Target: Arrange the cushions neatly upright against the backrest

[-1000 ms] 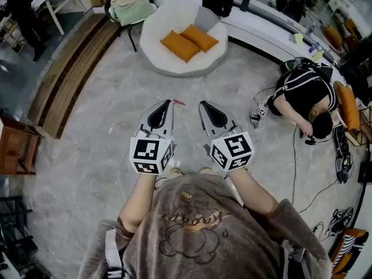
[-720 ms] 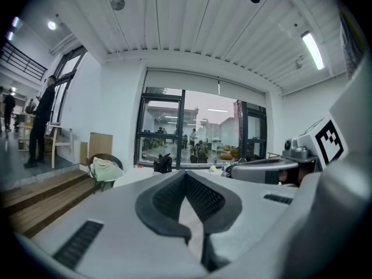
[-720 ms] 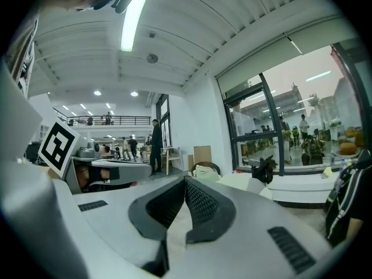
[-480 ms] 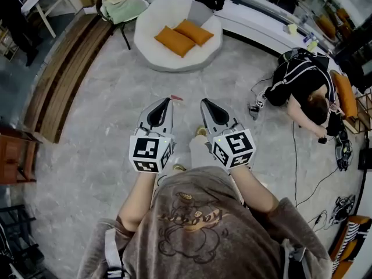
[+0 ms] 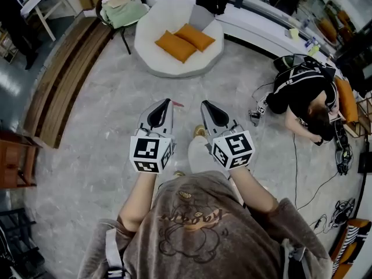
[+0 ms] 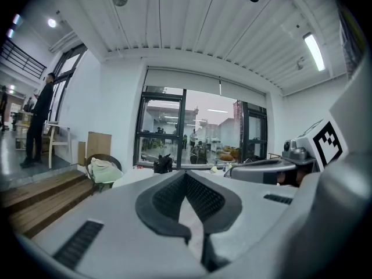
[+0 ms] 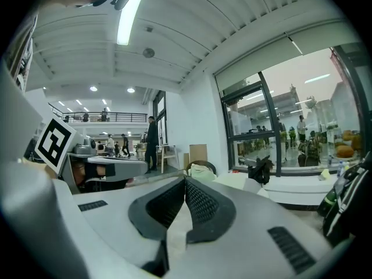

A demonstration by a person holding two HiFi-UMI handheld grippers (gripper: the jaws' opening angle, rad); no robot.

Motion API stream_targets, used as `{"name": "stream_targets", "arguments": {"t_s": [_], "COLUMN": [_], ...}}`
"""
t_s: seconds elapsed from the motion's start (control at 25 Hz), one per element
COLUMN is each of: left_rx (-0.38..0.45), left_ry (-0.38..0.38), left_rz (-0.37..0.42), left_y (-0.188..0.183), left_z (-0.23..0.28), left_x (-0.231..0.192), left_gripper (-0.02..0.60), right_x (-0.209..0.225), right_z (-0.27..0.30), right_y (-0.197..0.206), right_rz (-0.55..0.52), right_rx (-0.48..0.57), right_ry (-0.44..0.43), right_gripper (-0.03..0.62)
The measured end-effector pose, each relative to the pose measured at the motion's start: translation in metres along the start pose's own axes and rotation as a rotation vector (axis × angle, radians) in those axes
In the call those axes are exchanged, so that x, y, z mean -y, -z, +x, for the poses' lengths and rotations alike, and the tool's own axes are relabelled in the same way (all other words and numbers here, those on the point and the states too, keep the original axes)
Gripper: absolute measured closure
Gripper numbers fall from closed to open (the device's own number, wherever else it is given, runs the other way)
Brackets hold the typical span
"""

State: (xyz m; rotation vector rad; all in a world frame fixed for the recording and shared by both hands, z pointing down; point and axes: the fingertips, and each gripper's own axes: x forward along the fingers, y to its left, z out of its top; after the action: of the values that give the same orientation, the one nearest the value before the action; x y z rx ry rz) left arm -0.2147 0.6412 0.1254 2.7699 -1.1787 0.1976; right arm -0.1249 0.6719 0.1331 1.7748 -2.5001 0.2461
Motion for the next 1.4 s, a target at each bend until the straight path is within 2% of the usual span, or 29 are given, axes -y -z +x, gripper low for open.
{"name": "stream_targets", "arguments": {"t_s": [0.6,1.04,1.4], "left_rx": [-0.018,-0.043,-0.028], "left_ry": [-0.011,-0.059,-0.091], "left_rz": [-0.018,-0.015,-0.029], "left_y": [-0.009,-0.029,-0.050], "left_z": [0.087,0.167,0.231], "left_x": [-0.030,-0.066,-0.081], "left_gripper": [0.577,0.577,0.577], "right_x": [0.059,0.117,0.166], "right_z": [0.072,0.141,0.187], "right_y": [-0.006,-0.025,-0.041], "right_rz": [0.007,0.041,0.027], "right_rx": [-0.020,-0.009,-0.020], "right_ry": [-0.032,-0.073,-0.115], "right_gripper": [0.574,0.574,0.574]}}
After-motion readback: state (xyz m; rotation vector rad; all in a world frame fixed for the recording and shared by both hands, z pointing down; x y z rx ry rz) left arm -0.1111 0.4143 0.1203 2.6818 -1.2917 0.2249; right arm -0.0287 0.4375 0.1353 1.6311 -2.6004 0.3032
